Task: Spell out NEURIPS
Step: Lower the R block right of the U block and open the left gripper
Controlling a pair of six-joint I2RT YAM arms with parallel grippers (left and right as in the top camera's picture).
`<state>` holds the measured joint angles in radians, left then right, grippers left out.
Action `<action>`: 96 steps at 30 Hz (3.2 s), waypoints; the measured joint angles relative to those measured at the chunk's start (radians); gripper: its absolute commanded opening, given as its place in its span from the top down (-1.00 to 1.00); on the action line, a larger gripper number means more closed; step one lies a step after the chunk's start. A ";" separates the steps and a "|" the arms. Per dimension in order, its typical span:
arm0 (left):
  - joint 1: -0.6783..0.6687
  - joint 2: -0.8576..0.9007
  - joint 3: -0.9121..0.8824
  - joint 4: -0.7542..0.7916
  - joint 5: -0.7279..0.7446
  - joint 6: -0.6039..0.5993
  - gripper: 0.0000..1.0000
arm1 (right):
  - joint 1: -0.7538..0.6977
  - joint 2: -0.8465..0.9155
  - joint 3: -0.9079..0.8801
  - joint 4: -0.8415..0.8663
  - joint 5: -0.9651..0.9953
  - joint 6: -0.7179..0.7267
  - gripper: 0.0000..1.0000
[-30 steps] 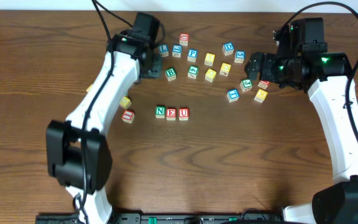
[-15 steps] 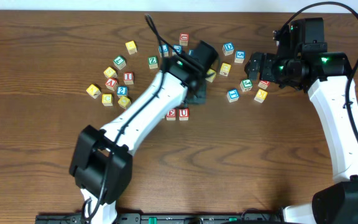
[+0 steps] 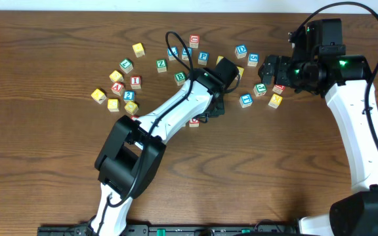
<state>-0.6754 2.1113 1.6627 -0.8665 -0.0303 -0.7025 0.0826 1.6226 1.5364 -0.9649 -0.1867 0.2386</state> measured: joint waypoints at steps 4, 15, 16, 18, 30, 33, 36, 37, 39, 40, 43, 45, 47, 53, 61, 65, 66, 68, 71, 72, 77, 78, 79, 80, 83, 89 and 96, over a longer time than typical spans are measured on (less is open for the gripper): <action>0.000 0.015 0.000 0.000 0.007 -0.013 0.41 | 0.000 0.000 0.000 0.000 0.000 0.000 -0.98; -0.015 0.043 -0.004 0.021 0.025 -0.023 0.42 | 0.000 0.000 0.000 0.000 0.000 0.000 -0.98; -0.017 0.043 -0.004 0.024 0.026 -0.023 0.42 | 0.000 0.000 0.000 0.000 0.000 0.000 -0.99; -0.017 0.043 -0.004 0.029 0.025 -0.023 0.41 | 0.000 0.000 0.000 0.000 0.000 0.000 -0.98; -0.017 0.043 -0.039 0.056 0.025 -0.023 0.41 | 0.000 0.000 0.000 0.000 0.000 0.000 -0.99; -0.017 0.043 -0.069 0.080 0.025 -0.023 0.41 | 0.000 0.000 0.000 0.000 0.000 0.000 -0.98; -0.017 0.044 -0.088 0.098 0.025 -0.023 0.41 | 0.000 0.000 0.000 0.000 0.000 0.000 -0.99; -0.017 0.045 -0.092 0.104 0.025 -0.023 0.41 | 0.000 0.000 0.000 0.000 0.000 0.000 -0.98; -0.017 0.045 -0.095 0.108 0.025 -0.023 0.41 | 0.000 0.000 0.000 0.000 0.000 0.000 -0.99; -0.017 0.045 -0.095 0.108 0.025 -0.023 0.41 | 0.000 0.000 0.000 0.000 0.000 0.000 -0.98; -0.017 0.045 -0.095 0.108 0.025 -0.019 0.41 | 0.000 0.000 0.000 0.000 0.000 0.000 -0.99; -0.017 0.045 -0.095 0.108 0.025 -0.014 0.41 | 0.000 0.000 0.000 0.000 0.000 0.000 -0.99; -0.017 0.045 -0.095 0.108 0.025 -0.007 0.42 | 0.000 0.000 0.000 0.000 0.000 0.000 -0.99; -0.017 0.045 -0.095 0.108 0.025 0.008 0.41 | 0.000 0.000 0.000 0.000 0.000 0.000 -0.98; -0.017 0.045 -0.095 0.095 0.024 0.023 0.41 | 0.000 0.000 0.000 0.000 0.000 0.000 -0.99; -0.017 0.045 -0.095 0.086 0.016 0.023 0.41 | 0.000 0.000 0.000 0.000 0.000 0.000 -0.99; -0.017 0.045 -0.095 0.086 0.016 0.023 0.41 | 0.000 0.000 0.000 0.000 0.000 0.000 -0.99; -0.017 0.045 -0.095 0.086 0.015 0.023 0.41 | 0.000 0.000 0.000 0.000 0.000 0.000 -0.99; -0.017 0.045 -0.095 0.085 0.003 0.028 0.41 | 0.000 0.000 0.000 0.000 0.000 0.000 -0.99; -0.016 0.045 -0.095 0.085 0.000 0.031 0.41 | 0.000 0.000 0.000 0.000 0.000 0.000 -0.98; -0.014 0.045 -0.095 0.085 -0.006 0.048 0.41 | 0.000 0.000 0.000 0.000 0.000 0.000 -0.99; -0.013 0.045 -0.095 0.085 -0.006 0.049 0.42 | 0.000 0.000 0.000 0.000 0.000 0.000 -0.98; -0.012 0.045 -0.095 0.085 -0.006 0.050 0.42 | 0.000 0.000 0.000 0.000 0.000 0.000 -0.98; -0.010 0.045 -0.095 0.085 -0.006 0.052 0.42 | 0.000 0.000 0.000 0.000 0.000 0.000 -0.99; -0.005 0.045 -0.095 0.084 -0.007 0.057 0.42 | 0.000 0.000 0.000 0.000 0.000 0.000 -0.98; 0.000 0.045 -0.095 0.082 -0.007 0.071 0.38 | 0.000 0.000 0.000 0.000 0.000 0.000 -0.99; 0.000 0.045 -0.095 0.082 -0.009 0.075 0.22 | 0.000 0.000 0.000 0.000 0.000 0.000 -0.99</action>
<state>-0.6758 2.1563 1.5673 -0.7845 -0.0395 -0.6277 0.0826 1.6226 1.5364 -0.9649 -0.1867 0.2386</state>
